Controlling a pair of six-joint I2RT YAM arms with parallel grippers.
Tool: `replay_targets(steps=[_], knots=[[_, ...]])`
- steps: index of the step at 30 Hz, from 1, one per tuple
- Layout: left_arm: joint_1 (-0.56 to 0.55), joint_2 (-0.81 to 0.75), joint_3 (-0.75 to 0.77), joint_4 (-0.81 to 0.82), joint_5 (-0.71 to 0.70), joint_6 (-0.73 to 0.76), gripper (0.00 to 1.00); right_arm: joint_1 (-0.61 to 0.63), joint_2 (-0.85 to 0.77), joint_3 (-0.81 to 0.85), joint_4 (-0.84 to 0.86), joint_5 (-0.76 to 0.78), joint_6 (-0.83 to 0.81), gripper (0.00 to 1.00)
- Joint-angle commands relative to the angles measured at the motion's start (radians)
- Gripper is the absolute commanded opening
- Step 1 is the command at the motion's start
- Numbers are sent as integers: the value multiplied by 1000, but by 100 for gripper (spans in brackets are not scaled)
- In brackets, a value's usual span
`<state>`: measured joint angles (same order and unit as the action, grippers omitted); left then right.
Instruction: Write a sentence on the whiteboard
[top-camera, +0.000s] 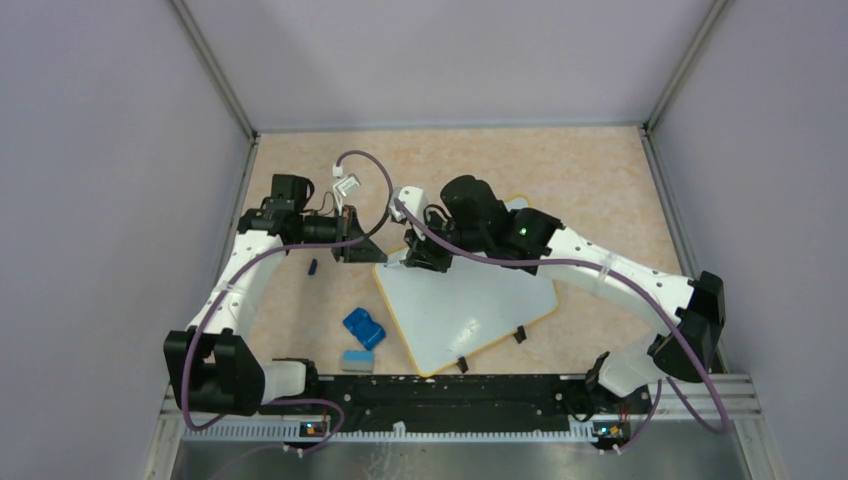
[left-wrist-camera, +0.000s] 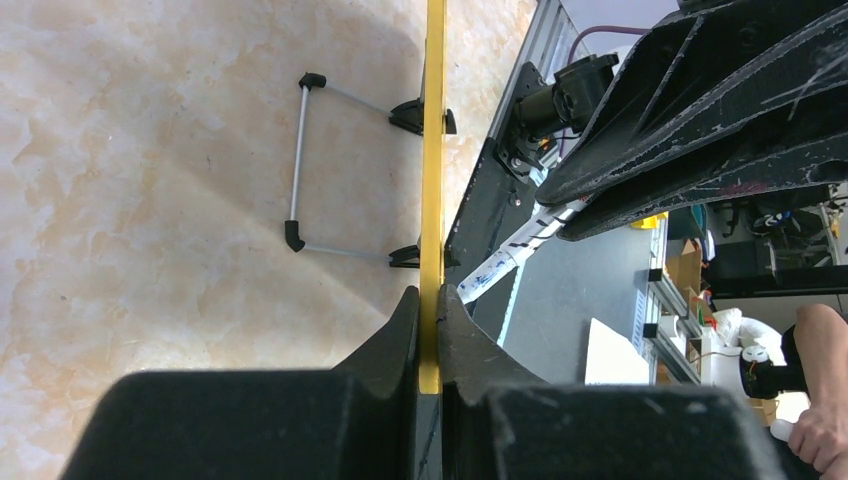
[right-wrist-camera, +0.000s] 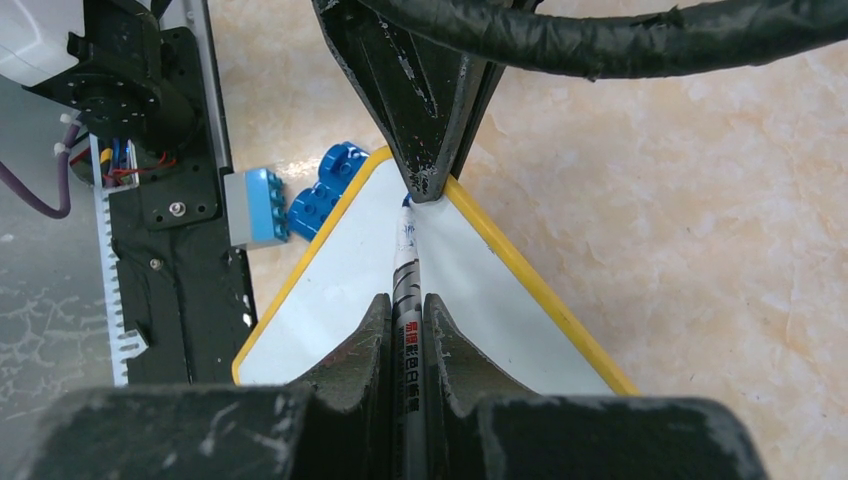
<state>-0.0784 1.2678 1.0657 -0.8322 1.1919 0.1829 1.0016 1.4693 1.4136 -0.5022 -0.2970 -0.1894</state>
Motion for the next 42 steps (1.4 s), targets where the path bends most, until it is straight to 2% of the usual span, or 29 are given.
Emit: replay_targets(steps=[1,17,28,42], knots=[[-3,-3,2,8,6,5,0,12,-1,-17,-3,11,-14,0],[-3,3,-3,10,5,10,0,40,-44,-90,-34,-26,-27,0],[-3,0,-3,11,8,8,0,-3,-63,0,-17,-105,20,0],[-3,4,0,13,8,5,0,-30,-53,7,8,7,59,0]])
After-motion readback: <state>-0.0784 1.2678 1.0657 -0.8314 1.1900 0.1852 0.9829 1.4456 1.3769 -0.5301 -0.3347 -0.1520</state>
